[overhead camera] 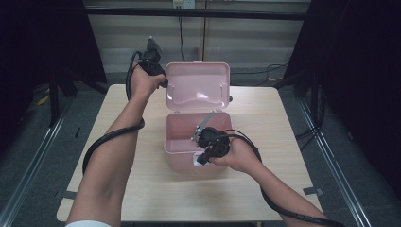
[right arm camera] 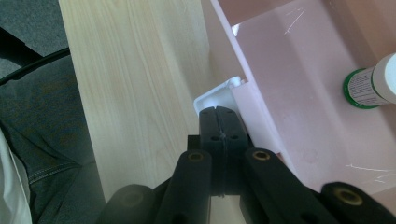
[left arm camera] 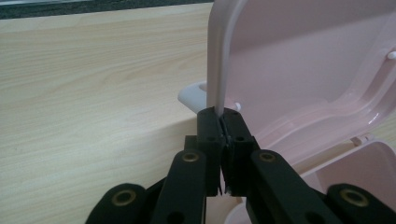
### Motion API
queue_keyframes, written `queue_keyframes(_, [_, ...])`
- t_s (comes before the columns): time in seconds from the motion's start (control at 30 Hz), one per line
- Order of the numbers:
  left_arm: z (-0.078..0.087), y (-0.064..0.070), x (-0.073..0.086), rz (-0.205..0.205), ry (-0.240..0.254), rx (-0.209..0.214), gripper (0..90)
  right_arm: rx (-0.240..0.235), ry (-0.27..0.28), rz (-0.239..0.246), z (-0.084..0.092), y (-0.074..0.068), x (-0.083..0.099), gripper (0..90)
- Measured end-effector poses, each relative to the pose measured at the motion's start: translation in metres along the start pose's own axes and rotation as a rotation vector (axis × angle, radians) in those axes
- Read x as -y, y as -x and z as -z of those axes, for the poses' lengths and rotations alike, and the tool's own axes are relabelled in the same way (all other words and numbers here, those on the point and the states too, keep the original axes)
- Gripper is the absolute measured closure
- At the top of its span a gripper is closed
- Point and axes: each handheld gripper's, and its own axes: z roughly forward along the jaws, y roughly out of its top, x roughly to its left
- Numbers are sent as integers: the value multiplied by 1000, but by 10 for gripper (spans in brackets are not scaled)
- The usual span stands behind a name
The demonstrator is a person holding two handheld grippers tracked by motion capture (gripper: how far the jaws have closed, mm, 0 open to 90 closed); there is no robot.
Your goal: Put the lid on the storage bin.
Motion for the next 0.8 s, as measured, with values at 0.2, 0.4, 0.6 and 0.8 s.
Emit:
queue_keyframes(0.2, [5, 2, 1, -14, -15, -4, 877, 1, -4, 0, 0, 0, -1, 900])
queue_keyframes(0.4, [8, 4, 1, -33, -24, -11, 877, 1, -4, 3, 0, 0, -1, 900])
queue_keyframes(0.6, [10, 6, 2, -41, -29, -20, 877, 1, -4, 5, 0, 0, -1, 900])
queue_keyframes(0.8, [12, 8, 3, -51, -32, -23, 877, 2, -6, -9, 0, 0, -2, 900])
